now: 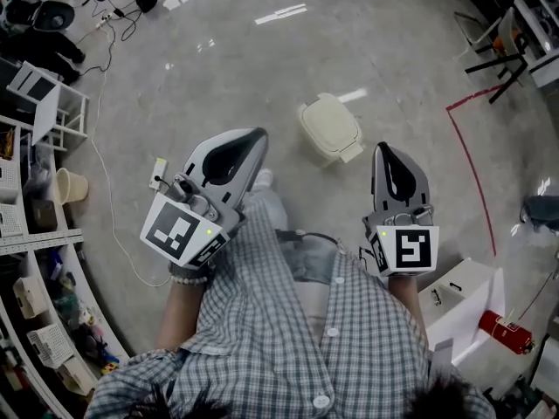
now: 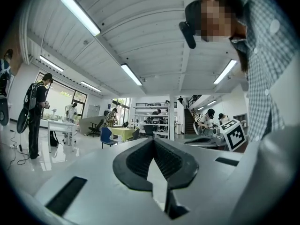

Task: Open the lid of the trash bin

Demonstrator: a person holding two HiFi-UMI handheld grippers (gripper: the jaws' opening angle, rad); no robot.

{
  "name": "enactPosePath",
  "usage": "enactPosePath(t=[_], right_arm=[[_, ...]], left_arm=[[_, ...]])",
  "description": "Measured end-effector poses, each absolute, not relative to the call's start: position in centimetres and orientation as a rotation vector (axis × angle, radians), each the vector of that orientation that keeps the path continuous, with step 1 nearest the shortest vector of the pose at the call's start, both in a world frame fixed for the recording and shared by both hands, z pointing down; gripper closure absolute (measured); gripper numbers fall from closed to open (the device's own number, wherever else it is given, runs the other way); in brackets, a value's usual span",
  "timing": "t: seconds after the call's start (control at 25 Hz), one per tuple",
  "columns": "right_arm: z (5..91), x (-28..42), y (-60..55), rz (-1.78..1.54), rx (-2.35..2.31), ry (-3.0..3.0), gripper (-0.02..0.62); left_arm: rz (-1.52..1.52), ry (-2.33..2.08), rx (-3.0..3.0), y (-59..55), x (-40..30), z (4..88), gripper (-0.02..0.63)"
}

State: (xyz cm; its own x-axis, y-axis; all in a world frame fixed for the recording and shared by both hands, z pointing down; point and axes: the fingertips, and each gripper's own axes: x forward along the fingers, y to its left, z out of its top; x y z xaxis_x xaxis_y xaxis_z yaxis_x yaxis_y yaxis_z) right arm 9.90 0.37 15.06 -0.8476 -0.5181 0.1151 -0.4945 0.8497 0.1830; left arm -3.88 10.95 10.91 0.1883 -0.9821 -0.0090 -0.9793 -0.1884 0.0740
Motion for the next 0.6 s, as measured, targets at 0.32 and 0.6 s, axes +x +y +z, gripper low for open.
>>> enactPosePath(t=[0.32,0.6], right_arm=[[16.0,7.2,-3.4,-0.164,0.940,-2.781,0.577],[16.1,1.5,-6.0,-0.172,0.970,-2.729,0.577]], left_arm=[[-0.093,-1.787,2.487,4.6,-7.3,11.9,0.601],[-0.067,-1.681,2.517,0.5,-12.8,12.5,0.601]])
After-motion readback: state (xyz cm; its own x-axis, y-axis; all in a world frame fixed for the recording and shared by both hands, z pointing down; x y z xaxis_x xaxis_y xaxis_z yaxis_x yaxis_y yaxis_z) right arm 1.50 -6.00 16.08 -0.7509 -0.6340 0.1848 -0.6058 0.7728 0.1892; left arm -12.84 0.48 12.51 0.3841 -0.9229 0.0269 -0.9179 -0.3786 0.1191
